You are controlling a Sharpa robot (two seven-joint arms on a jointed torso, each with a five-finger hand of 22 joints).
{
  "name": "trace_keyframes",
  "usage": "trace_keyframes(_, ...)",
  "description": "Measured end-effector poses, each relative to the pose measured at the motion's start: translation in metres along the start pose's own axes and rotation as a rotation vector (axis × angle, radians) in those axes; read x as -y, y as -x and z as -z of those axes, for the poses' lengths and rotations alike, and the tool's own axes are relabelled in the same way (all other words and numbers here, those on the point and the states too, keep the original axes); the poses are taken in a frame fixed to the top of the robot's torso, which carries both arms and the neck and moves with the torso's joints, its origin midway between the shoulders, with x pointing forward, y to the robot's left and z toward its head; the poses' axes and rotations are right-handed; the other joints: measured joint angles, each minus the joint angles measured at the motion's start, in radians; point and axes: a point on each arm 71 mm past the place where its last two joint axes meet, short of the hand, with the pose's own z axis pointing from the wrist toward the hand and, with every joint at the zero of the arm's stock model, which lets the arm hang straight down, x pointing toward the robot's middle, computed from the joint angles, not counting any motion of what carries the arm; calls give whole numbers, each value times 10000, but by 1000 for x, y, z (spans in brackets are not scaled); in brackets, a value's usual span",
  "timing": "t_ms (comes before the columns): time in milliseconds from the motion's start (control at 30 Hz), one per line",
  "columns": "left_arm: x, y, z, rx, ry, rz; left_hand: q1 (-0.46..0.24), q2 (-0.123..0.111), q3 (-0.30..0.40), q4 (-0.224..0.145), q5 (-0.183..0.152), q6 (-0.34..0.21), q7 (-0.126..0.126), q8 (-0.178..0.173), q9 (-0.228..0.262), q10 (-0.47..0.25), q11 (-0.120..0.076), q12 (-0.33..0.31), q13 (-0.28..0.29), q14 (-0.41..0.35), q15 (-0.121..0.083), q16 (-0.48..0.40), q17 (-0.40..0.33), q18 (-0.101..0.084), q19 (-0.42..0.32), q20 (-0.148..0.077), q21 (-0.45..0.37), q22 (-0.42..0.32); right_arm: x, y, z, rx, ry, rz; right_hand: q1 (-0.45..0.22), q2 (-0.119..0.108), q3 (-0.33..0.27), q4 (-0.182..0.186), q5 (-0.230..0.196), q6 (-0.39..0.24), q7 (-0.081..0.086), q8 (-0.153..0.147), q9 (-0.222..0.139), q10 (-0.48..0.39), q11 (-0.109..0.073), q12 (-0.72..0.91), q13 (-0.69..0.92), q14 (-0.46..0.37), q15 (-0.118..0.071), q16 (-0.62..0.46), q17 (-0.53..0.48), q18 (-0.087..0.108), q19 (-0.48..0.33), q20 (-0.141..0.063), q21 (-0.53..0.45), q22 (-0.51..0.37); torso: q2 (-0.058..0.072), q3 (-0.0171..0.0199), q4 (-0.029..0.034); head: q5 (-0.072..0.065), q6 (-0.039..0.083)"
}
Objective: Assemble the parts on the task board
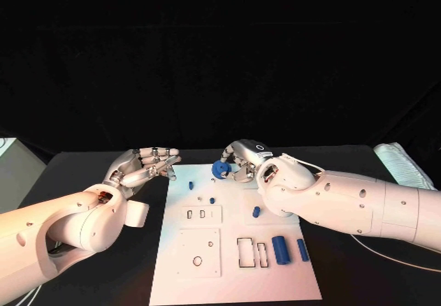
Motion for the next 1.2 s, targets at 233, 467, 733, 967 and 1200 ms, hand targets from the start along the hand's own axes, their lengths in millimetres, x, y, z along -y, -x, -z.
trace_keyframes(233, 0, -1, 0, -29, 7, 13, 0, 0, 0, 0, 0, 0, 0, 0, -1, 0, 0, 0, -1, 0, 0, 0, 1, 0, 0, 1, 0, -1, -12, -15, -4, -122, 46, 164, 0, 0, 28, 29, -18, 0, -2, -29, -28, 0, 1, 0, 0, 0, 0, 0, -1, 0, 0, 0, 0, -1, 12, 2, 8, 64, -36)
trace_keyframes(467, 0, -2, -1, -58, 12, 26, 0, 0, 0, 0, 0, 0, 0, 0, -1, 0, 0, 0, -1, 0, 0, 0, 1, 0, 0, 1, 0, -2, -18, -26, -4, -295, 3, 281, 0, -1, 27, 29, 9, -2, -2, -50, -2, 0, 1, -1, -1, 0, 1, 0, -1, 0, 0, 0, 0, -2, 21, 6, 14, 92, -80)
trace_keyframes(733, 0, -2, -1, -65, 20, 28, 0, 0, 0, 0, 0, 0, 0, 0, -1, 0, 0, 0, -1, 1, 0, 0, 1, 0, 1, 0, 0, 6, -17, -31, -6, -419, -137, 459, 1, -1, 29, 27, 13, -7, 1, -24, -2, -1, 1, -1, -1, 0, 1, 0, -2, 1, 0, 0, 0, -3, 19, 13, -5, 118, -102)
trace_keyframes(967, 0, -2, -1, -96, 32, 42, 0, 0, 0, 0, 0, 0, 0, 0, 12, 0, 0, 0, -1, 0, 0, 50, -10, 0, -38, 39, 79, 34, -18, -33, -8, -504, -180, 566, -51, -54, 55, 1, 13, -11, 4, -23, -18, 0, 1, -2, 7, 0, 1, 0, -2, 0, 0, 1, 0, -4, 14, 15, 0, 100, -110)
trace_keyframes(1200, -1, -2, -1, -119, 46, 54, 0, 0, 0, 0, 0, 0, 0, 0, 11, 0, 0, 0, -1, 1, 0, 50, -9, 0, -37, 39, 79, 33, -18, -35, -10, -565, -216, 625, -102, -105, 55, 1, 13, -14, 6, -24, -37, -1, 1, -2, 7, 0, 1, 0, -2, 0, 0, 1, 0, -5, 14, 14, -5, 98, -113)
